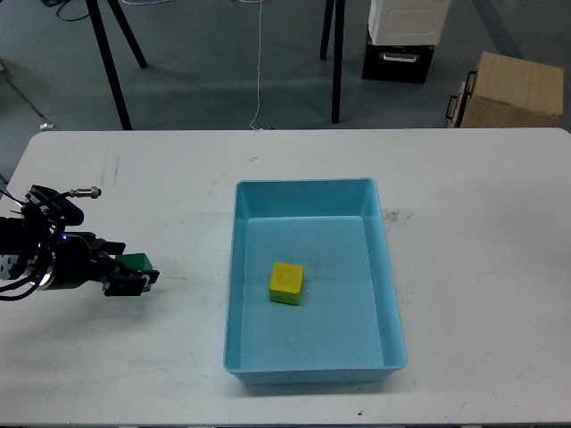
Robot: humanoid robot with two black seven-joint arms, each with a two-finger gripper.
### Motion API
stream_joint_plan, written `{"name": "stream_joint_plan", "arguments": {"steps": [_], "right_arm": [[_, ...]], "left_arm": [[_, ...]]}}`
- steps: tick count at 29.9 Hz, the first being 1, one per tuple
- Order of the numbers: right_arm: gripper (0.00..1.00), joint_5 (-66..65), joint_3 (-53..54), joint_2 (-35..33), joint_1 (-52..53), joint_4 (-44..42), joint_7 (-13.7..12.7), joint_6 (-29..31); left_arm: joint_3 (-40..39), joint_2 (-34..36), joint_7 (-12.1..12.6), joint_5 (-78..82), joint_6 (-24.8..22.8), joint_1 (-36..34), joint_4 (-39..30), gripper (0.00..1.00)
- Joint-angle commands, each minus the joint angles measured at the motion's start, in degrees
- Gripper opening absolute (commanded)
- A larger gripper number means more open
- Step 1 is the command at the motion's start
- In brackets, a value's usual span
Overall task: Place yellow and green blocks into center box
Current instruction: 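Reach the left gripper to the green cube and grasp it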
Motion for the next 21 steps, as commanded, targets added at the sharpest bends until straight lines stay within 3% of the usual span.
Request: {"name": "stream_joint_plan", "arguments": {"steps": [1, 13, 21], "right_arm": [[0.99, 0.0, -0.01, -0.07, 0.01, 0.0, 0.0, 0.0], [0.99, 0.0, -0.01, -0.07, 0.01, 0.0, 0.0, 0.09], [0.99, 0.0, -0.01, -0.16, 0.01, 0.0, 0.0, 0.0]], "left_arm": [[-0.01, -0.01, 0.0, 0.0, 0.0, 0.17, 0.01, 1.0], [-0.01, -0.1, 0.0, 0.0, 0.0, 0.26, 0.01, 0.99], [0.08, -0.1, 0.0, 0.0, 0.0, 0.35, 0.18, 0.86]]}}
